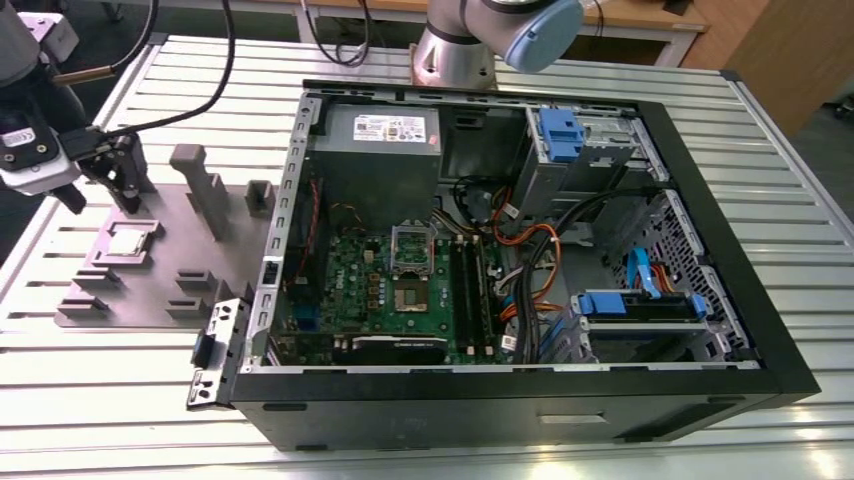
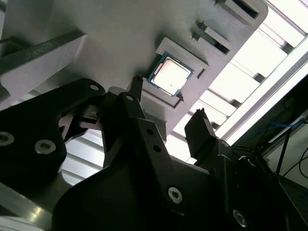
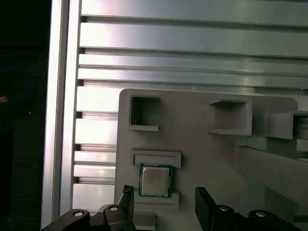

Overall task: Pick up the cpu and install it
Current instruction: 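Pick up the cpu and move it towards the insertion slot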

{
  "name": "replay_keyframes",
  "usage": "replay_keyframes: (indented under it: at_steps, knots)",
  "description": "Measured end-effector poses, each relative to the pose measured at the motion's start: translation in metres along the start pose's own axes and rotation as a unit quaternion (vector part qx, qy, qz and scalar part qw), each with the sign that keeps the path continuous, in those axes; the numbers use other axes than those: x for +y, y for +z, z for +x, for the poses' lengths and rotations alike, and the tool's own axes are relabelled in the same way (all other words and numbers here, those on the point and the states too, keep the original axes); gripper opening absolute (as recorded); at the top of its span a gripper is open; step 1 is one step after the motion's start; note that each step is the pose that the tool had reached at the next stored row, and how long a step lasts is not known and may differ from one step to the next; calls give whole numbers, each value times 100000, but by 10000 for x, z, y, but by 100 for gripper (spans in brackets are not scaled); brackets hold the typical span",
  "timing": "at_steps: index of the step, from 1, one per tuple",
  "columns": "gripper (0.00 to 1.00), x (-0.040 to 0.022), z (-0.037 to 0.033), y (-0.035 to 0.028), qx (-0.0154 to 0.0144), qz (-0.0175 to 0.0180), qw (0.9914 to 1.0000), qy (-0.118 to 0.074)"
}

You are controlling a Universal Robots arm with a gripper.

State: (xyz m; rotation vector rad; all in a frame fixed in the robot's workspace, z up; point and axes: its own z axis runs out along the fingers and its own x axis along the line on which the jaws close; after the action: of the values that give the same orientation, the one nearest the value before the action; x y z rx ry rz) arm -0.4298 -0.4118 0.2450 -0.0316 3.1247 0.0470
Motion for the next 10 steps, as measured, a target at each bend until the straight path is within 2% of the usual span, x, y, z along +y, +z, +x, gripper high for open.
replay_keyframes:
  at_steps: [2, 3, 9, 10]
  knots:
    - [62, -2, 2, 37, 1, 2, 100000, 20]
    - [67, -4, 3, 55, 2, 3, 100000, 23]
    - [67, -47, 4, 159, 41, -8, 100000, 17]
    - [67, -47, 5, 159, 53, -1, 100000, 20]
